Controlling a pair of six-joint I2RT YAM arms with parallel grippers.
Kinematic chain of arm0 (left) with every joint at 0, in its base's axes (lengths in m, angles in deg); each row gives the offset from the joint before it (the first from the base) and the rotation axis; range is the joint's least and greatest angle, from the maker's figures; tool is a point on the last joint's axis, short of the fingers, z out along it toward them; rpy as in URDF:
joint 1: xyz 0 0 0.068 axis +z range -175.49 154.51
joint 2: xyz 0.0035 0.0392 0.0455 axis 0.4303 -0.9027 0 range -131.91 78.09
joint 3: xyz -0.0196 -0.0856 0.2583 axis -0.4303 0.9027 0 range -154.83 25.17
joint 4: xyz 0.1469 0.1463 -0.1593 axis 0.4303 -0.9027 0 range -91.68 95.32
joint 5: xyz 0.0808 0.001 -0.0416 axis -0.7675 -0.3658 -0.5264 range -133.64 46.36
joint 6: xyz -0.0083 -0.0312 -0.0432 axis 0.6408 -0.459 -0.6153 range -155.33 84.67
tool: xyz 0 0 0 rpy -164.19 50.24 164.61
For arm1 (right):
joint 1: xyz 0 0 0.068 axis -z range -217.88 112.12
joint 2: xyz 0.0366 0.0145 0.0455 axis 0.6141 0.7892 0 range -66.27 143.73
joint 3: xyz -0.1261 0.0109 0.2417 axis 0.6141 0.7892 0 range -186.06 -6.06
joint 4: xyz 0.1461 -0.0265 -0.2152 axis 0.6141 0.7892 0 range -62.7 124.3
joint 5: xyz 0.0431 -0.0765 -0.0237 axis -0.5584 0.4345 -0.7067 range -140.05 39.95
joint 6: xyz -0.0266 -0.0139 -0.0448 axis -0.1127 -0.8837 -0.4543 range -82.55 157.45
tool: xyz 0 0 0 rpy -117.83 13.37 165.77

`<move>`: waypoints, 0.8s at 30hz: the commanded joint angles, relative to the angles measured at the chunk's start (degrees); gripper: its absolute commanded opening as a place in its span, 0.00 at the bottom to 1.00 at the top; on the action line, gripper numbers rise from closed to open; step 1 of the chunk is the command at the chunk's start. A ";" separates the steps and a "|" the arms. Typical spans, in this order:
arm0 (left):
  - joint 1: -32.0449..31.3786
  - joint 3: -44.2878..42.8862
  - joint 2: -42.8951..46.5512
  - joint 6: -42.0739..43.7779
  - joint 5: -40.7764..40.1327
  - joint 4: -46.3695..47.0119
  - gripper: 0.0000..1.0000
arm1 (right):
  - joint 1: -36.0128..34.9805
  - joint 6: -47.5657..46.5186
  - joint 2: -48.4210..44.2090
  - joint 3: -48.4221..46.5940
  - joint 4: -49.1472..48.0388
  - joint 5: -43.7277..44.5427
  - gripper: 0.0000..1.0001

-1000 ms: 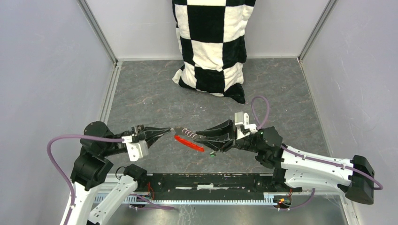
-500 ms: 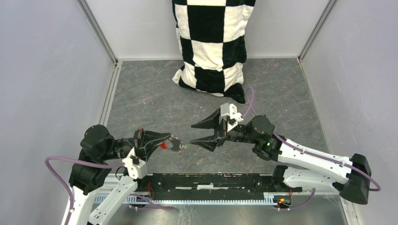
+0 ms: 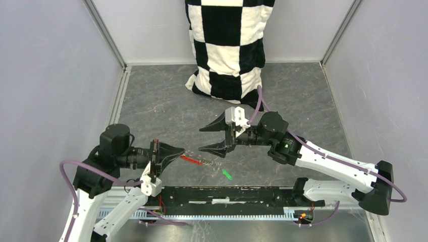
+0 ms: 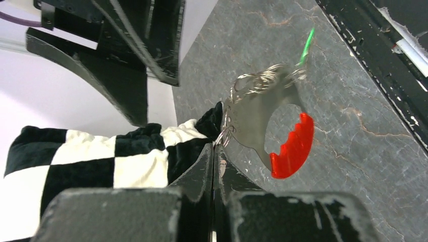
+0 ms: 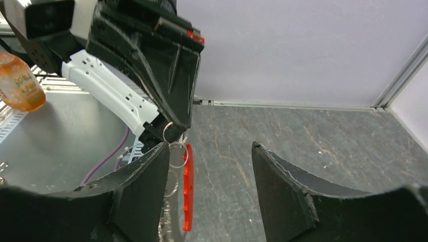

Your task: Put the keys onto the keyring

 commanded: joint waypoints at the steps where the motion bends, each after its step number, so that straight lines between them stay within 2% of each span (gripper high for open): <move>1: 0.08 -6.11 -4.23 0.86 2.90 -4.75 0.02 | 0.14 -2.15 -0.14 -1.48 -0.07 -2.09 0.65; 5: 0.08 -6.47 -4.89 -1.09 5.15 -4.80 0.02 | 0.13 -2.18 -0.23 0.38 -2.14 -2.88 0.60; 10: 0.07 -1.93 -0.35 6.77 6.05 -2.05 0.02 | 0.21 0.75 0.25 2.95 -7.22 -5.15 0.59; 17: 0.05 -1.15 0.82 8.52 6.60 0.11 0.02 | -0.32 3.86 0.59 5.35 -12.41 -5.57 0.58; 24: 0.08 -2.91 -1.20 1.09 6.47 0.07 0.02 | -2.70 3.60 0.37 6.14 -14.73 -4.36 0.54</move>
